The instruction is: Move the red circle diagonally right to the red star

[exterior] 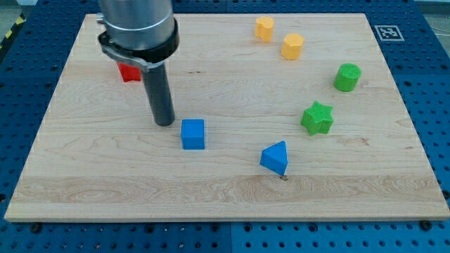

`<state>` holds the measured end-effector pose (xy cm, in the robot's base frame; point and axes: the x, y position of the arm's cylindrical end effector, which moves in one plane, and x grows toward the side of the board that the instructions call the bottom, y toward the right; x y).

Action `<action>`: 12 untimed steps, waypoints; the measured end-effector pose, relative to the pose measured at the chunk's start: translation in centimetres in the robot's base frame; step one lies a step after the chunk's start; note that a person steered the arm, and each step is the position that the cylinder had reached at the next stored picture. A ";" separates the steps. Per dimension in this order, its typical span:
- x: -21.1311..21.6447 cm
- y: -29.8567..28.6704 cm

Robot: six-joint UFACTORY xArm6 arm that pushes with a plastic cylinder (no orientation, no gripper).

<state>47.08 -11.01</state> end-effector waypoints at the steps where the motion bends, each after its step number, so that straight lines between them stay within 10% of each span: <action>1: 0.2 -2.2; 7: -3.0 -12.8; 12: -16.0 -15.3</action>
<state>31.05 -26.34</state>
